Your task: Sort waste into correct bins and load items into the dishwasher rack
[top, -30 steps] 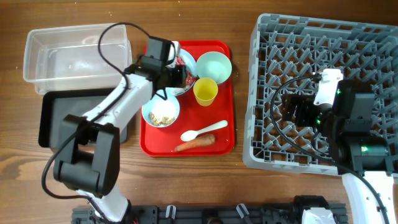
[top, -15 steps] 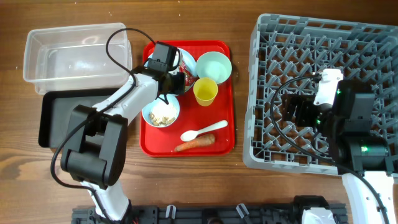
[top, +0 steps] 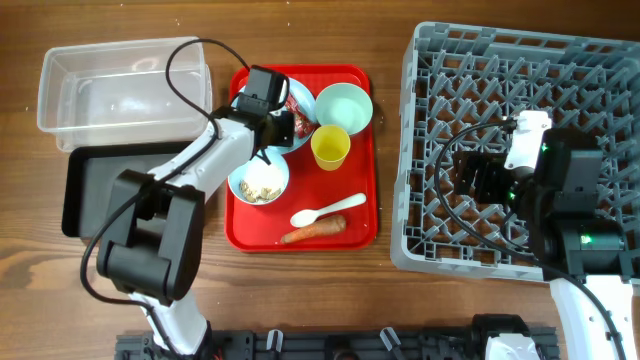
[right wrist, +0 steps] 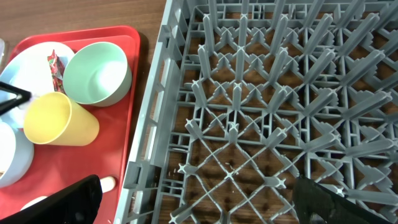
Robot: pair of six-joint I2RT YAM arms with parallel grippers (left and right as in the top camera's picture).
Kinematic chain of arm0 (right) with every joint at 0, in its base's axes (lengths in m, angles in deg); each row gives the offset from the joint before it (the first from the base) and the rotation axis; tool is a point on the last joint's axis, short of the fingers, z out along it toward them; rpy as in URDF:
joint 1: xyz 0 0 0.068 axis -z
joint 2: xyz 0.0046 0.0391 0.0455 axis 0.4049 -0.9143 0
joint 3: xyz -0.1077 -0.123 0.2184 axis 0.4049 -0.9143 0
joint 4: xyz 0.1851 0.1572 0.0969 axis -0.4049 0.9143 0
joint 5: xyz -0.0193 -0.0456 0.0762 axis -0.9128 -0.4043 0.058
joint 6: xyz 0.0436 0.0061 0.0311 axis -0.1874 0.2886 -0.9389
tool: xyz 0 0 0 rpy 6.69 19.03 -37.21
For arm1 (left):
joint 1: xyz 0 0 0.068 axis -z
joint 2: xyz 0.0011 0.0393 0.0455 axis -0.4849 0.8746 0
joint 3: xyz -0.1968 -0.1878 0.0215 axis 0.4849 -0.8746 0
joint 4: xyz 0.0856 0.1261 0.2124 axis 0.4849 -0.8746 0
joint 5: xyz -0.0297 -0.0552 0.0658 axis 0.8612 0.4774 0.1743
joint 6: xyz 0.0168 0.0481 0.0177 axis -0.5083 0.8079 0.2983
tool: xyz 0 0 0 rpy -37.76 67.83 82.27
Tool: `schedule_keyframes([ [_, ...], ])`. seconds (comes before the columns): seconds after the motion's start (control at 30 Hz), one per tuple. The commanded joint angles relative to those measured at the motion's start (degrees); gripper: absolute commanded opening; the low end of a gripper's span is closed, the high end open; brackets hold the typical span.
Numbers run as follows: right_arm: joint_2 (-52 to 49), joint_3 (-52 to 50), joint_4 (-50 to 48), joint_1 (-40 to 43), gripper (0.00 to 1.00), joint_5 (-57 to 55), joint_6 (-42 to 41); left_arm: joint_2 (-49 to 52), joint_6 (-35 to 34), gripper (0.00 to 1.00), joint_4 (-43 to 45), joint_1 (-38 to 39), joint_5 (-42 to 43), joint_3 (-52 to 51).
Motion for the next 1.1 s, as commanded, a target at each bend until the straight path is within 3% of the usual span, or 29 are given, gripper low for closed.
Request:
schedule_keyframes([
  [0.0,-0.11,1.31,0.02,0.22,1.0,0.9,-0.7,-7.13,0.07,0.05,1.36,-1.27,-10.14,0.9],
  [0.23,-0.11,1.31,0.04,0.24,1.0,0.87,-0.7,-15.74,0.07,0.12,6.78,-8.57,-13.51,0.87],
  [0.43,-0.11,1.31,0.09,0.22,1.0,0.9,-0.7,-14.62,-0.17,0.15,7.56,-18.53,-11.56,0.81],
  [0.47,-0.11,1.31,0.09,0.22,1.0,0.9,-0.7,-13.73,-0.17,0.2,7.43,-19.98,-10.95,0.81],
  [0.5,-0.11,1.31,0.09,0.22,1.0,0.9,-0.7,-13.11,-0.15,0.33,7.21,-21.11,-10.62,0.81],
  [0.53,-0.11,1.31,0.09,0.24,1.0,0.9,-0.7,-12.59,-0.15,0.54,7.17,-21.88,-10.6,0.81],
  [0.63,-0.11,1.31,0.09,0.22,1.0,0.9,-0.68,-12.11,-0.13,0.72,7.3,-23.34,-10.45,0.81],
  [0.9,-0.11,1.33,0.26,0.22,1.0,0.9,-0.7,-12.44,-0.15,0.74,7.93,-23.34,-5.73,0.83],
  [1.07,-0.11,1.31,0.24,0.22,1.0,0.9,-0.7,-12.66,-0.15,0.68,7.91,-22.23,10.16,0.83],
])
